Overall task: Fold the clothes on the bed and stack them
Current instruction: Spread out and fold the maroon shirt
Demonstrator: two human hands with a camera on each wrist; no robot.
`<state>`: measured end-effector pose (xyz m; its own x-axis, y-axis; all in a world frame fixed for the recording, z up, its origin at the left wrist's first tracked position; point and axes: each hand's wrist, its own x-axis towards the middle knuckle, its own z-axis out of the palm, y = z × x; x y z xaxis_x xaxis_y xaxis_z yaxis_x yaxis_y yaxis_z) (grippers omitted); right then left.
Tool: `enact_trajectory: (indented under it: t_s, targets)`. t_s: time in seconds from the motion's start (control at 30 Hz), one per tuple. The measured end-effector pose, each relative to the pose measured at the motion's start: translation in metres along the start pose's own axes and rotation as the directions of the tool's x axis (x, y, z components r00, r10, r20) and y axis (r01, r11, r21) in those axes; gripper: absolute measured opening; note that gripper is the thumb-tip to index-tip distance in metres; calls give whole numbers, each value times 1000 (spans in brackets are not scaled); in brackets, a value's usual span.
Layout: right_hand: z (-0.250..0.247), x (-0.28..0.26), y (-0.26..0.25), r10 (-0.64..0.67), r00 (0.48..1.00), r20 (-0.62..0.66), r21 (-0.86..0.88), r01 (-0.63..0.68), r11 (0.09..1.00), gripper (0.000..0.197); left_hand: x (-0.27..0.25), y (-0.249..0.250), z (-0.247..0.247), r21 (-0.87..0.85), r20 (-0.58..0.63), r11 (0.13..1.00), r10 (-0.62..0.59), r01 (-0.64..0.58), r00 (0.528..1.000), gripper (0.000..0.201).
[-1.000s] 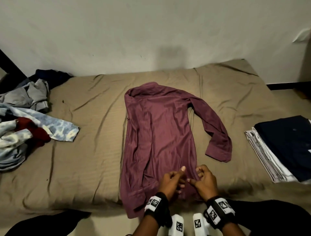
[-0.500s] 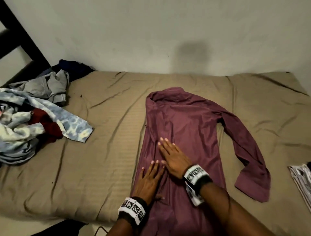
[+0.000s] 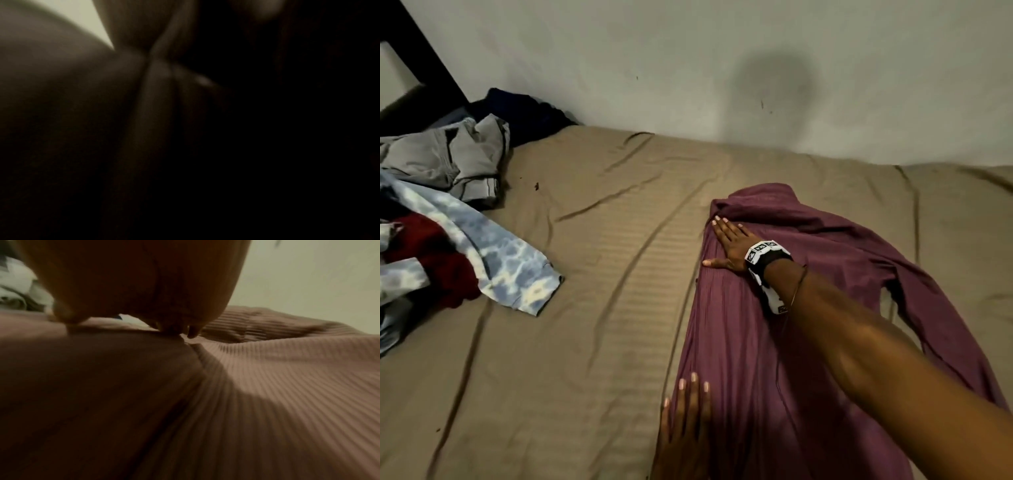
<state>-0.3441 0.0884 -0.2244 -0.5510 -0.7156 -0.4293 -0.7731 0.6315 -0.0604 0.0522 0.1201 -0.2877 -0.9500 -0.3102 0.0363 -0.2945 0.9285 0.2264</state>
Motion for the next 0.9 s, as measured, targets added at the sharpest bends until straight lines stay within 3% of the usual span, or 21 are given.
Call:
enact_trajectory:
  t_s: [0.07, 0.1, 0.17, 0.2, 0.23, 0.3, 0.37, 0.43, 0.47, 0.53, 0.6, 0.67, 0.77, 0.83, 0.9]
  targets:
    - [-4, -25, -6, 15, 995, -99, 94, -6, 996, 107, -3, -2, -11, -49, -2, 999, 7, -8, 1000, 51]
    - [-2, -42, -7, 36, 986, -160, 145, -12, 989, 100, -4, -3, -20, -73, 18, 997, 5, -4, 1000, 67]
    - [14, -103, -5, 155, 950, -272, 313, -66, 947, 90, -13, -5, -33, -116, 118, 993, 20, -6, 993, 132]
    - [27, -144, -3, 240, 914, -327, 398, -97, 912, 86, -16, -3, -45, -144, 131, 990, 14, 5, 991, 145]
    - [45, -194, -2, 336, 861, -382, 461, -137, 877, 80, -23, 4, -56, -171, 125, 985, 19, 3, 992, 142]
    - [92, -293, 2, 539, 734, -413, 549, -272, 790, 63, -41, 19, -70, -240, 112, 970, 52, -24, 992, 112]
    - [147, -391, 4, 713, 636, -294, 588, -468, 660, 59, -69, 44, -73, -336, 25, 939, 82, -69, 996, 82]
    - [197, -460, -4, 806, 581, -112, 636, -581, 508, 70, -96, 74, -72, -466, 7, 881, 99, -85, 995, 61]
    - [212, -481, -11, 811, 585, -1, 696, -581, 421, 72, -106, 88, -70, -522, 41, 850, 112, -74, 993, 52]
    - [222, -497, -29, 771, 615, 166, 813, -528, 246, 50, -122, 116, -61, -628, 176, 777, 88, 43, 980, 45]
    - [224, -494, -37, 761, 623, 180, 881, -446, 157, 30, -124, 142, -60, -699, 379, 657, 8, 281, 925, 58]
    - [218, -494, -38, 761, 625, 175, 925, -369, 91, 31, -117, 165, -63, -715, 527, 501, -70, 487, 847, 74]
    - [200, -493, -51, 709, 705, 20, 951, -233, 205, 38, -98, 192, -74, -701, 690, 184, -72, 689, 720, 78]
    - [181, -495, -75, 552, 829, -90, 943, -108, 315, 40, -83, 199, -84, -671, 735, 88, -53, 736, 676, 63]
    - [166, -495, -88, 320, 946, -51, 967, -34, 252, 41, -73, 194, -83, -661, 742, 39, -123, 750, 660, 41]
